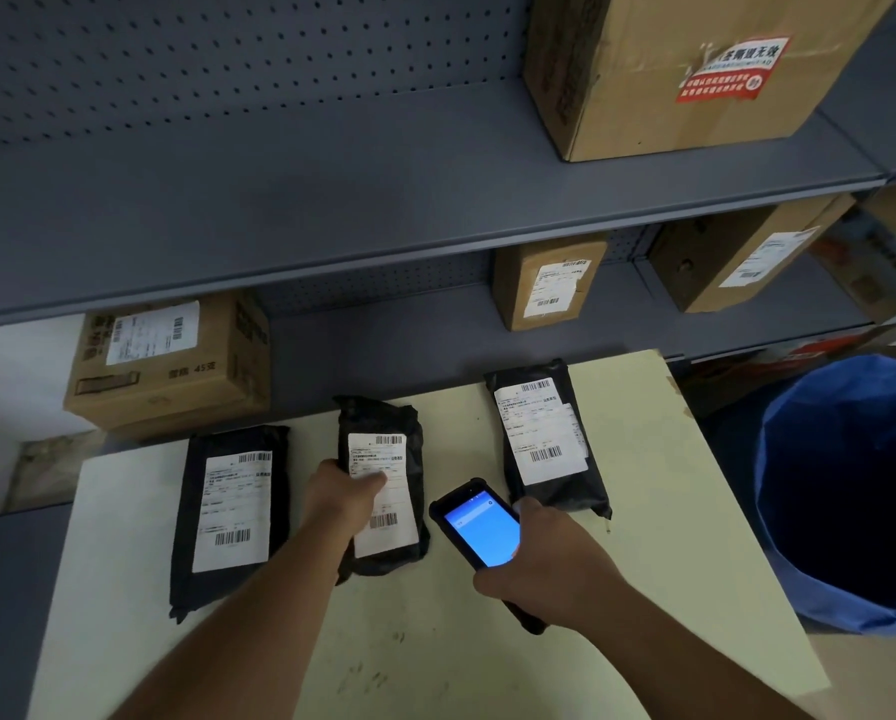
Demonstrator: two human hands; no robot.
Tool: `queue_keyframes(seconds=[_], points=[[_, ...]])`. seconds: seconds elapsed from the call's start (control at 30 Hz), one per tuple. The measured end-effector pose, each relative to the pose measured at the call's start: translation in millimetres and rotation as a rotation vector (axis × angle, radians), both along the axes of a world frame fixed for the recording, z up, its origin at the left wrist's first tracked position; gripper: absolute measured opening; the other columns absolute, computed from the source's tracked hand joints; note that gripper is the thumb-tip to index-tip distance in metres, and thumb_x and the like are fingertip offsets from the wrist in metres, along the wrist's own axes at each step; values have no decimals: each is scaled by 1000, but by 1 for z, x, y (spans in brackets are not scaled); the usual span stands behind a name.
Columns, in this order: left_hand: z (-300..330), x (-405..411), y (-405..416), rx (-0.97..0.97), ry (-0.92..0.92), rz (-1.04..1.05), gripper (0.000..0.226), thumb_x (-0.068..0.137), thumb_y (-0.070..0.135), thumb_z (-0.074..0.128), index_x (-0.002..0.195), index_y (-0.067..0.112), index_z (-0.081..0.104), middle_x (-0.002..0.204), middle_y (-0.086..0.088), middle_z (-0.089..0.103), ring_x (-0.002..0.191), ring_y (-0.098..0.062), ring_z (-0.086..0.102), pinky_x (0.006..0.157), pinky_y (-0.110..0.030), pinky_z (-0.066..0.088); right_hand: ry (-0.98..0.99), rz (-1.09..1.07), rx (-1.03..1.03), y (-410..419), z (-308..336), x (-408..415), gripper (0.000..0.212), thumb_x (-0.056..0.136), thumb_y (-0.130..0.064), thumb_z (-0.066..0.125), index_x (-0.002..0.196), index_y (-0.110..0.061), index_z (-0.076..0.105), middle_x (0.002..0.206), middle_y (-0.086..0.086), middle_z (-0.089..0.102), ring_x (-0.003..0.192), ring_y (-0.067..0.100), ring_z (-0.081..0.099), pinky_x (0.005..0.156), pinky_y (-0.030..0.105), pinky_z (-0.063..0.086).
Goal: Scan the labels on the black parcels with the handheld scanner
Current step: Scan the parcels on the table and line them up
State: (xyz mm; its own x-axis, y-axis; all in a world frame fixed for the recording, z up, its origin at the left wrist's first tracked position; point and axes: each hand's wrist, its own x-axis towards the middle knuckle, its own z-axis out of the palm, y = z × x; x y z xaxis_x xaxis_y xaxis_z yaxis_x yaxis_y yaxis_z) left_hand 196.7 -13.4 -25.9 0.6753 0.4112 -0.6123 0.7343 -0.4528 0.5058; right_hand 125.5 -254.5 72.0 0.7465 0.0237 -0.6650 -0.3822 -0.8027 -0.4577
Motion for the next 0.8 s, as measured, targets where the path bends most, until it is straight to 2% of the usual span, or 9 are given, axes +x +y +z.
queue_keyframes(seconds=[0.1, 0.17, 0.27, 0.3, 0.43, 0.5, 0.63, 0.8], points=[[6, -4, 5, -66, -33, 34, 19, 92, 27, 75, 102, 18, 63, 91, 1, 65, 72, -13, 61, 56, -28, 46, -3, 27, -8, 4, 6, -4, 52, 67, -45, 81, 102, -22, 51, 98, -2, 60, 89, 16, 66, 69, 29, 52], [13, -5, 11, -120, -66, 76, 25, 90, 25, 78, 107, 17, 62, 94, 1, 65, 80, -19, 63, 61, -31, 50, -4, 31, 1, 6, 11, -8, 51, 67, -45, 81, 102, -22, 52, 98, -3, 61, 89, 16, 66, 69, 30, 53], [27, -5, 22, -176, -132, 149, 40, 84, 25, 84, 118, 18, 65, 109, -3, 74, 94, -25, 71, 78, -40, 59, -6, 47, 9, 13, 21, -14, 50, 65, -45, 80, 101, -21, 54, 98, -3, 63, 89, 16, 67, 73, 34, 57], [31, -5, 25, -188, -151, 163, 42, 83, 25, 85, 120, 19, 65, 112, -4, 75, 96, -26, 72, 78, -40, 60, -5, 59, 7, 15, 23, -16, 50, 65, -45, 80, 101, -21, 54, 98, -3, 62, 89, 16, 67, 74, 34, 57], [54, -9, 37, -272, -227, 196, 44, 86, 18, 83, 125, 19, 63, 105, 0, 73, 83, -15, 70, 58, -28, 50, -9, 126, -10, 26, 37, -24, 50, 67, -47, 80, 100, -22, 53, 99, -4, 59, 88, 15, 64, 69, 30, 49], [62, -12, 43, -308, -266, 201, 47, 86, 17, 83, 128, 18, 62, 103, 3, 73, 84, -14, 71, 61, -28, 52, -18, 160, -11, 32, 43, -28, 50, 69, -48, 81, 102, -23, 53, 100, -5, 58, 91, 16, 64, 69, 29, 49], [73, -19, 54, -377, -306, 229, 47, 85, 15, 85, 126, 20, 63, 112, -1, 76, 95, -21, 75, 71, -35, 59, -40, 191, -23, 46, 54, -34, 49, 69, -49, 80, 101, -23, 53, 96, -8, 57, 87, 13, 62, 68, 29, 49], [79, -26, 62, -376, -331, 233, 47, 84, 16, 85, 126, 20, 63, 113, 0, 76, 97, -20, 74, 72, -36, 60, -62, 196, -26, 61, 62, -38, 47, 68, -51, 79, 95, -25, 51, 94, -9, 57, 83, 13, 60, 65, 28, 46]])
